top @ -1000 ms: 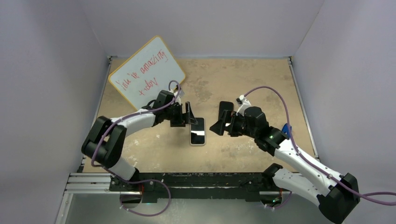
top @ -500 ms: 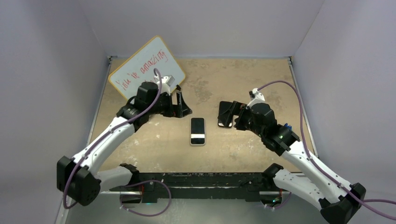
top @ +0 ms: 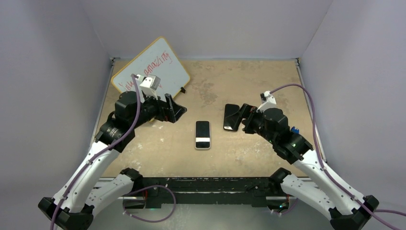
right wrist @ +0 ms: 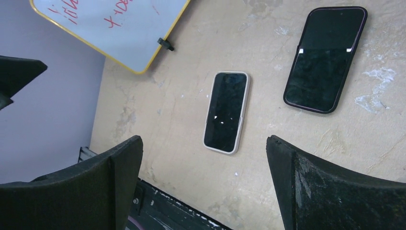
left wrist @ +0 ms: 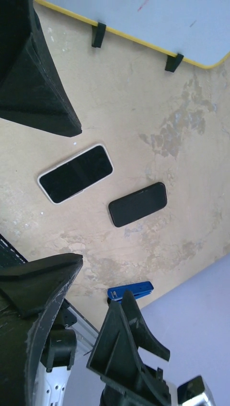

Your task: Put the phone into the phone case

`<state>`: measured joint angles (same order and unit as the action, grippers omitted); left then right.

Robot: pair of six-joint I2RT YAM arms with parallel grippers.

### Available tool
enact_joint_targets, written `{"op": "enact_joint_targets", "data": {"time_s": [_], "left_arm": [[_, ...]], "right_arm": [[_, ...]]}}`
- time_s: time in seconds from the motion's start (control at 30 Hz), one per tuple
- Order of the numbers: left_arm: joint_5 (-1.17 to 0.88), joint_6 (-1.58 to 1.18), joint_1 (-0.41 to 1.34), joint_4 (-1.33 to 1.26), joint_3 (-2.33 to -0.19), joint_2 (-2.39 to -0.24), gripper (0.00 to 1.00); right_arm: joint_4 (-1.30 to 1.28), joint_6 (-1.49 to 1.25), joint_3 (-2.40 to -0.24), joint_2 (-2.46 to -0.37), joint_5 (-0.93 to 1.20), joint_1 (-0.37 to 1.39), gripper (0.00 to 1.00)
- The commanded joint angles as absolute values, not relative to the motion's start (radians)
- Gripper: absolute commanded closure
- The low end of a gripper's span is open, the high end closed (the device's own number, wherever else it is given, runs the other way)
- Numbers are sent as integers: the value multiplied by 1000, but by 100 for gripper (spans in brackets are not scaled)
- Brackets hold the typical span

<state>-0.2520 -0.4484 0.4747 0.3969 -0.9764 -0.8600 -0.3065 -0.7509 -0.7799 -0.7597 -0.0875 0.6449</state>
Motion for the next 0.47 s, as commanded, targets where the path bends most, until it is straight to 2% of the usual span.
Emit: {"op": "enact_joint_targets", "data": {"time_s": [0.0, 0.43], "left_arm": [[-201, -437, 479, 425, -980, -846, 4], [-157, -464, 479, 376, -919, -782, 5]], "right_arm": [[-283, -750, -811, -740, -87, 643, 1], [-294, -746, -803, -732, -100, 643, 1]]}}
